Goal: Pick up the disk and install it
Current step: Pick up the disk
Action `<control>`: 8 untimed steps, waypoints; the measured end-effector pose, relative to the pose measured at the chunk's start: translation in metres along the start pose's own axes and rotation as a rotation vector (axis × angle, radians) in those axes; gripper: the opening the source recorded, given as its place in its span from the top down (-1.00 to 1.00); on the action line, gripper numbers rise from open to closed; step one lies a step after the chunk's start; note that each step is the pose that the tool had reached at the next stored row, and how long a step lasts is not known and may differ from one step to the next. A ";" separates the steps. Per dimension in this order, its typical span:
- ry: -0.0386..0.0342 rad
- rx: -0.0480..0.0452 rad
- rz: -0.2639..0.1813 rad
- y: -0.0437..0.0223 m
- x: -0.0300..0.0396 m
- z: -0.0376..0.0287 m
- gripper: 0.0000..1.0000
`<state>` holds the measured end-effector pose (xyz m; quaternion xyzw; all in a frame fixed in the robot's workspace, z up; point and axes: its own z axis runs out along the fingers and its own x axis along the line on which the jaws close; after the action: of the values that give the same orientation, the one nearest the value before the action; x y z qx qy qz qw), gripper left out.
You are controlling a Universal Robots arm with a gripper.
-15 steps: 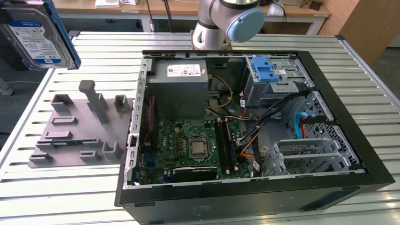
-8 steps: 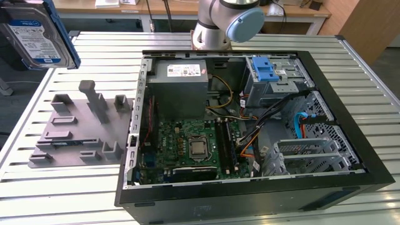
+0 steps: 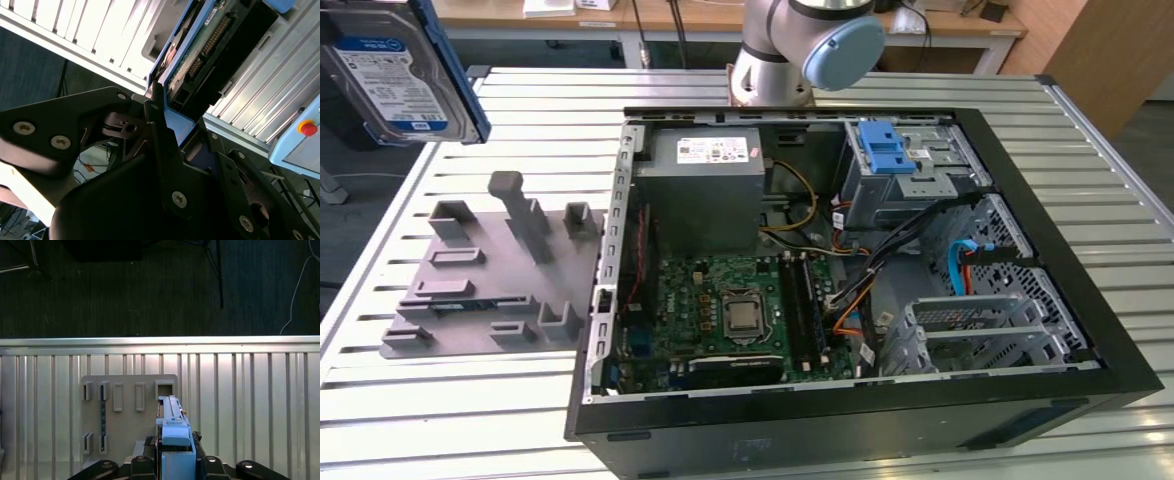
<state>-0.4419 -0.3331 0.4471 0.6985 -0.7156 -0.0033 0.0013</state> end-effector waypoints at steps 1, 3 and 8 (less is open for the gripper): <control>0.0000 0.0000 0.000 0.0000 0.0000 -0.0009 0.27; 0.0000 0.0000 0.000 0.0000 0.0000 -0.0032 0.27; 0.0000 0.0001 0.000 0.0001 0.0000 -0.0086 0.27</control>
<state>-0.4419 -0.3331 0.4558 0.6985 -0.7156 -0.0033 0.0013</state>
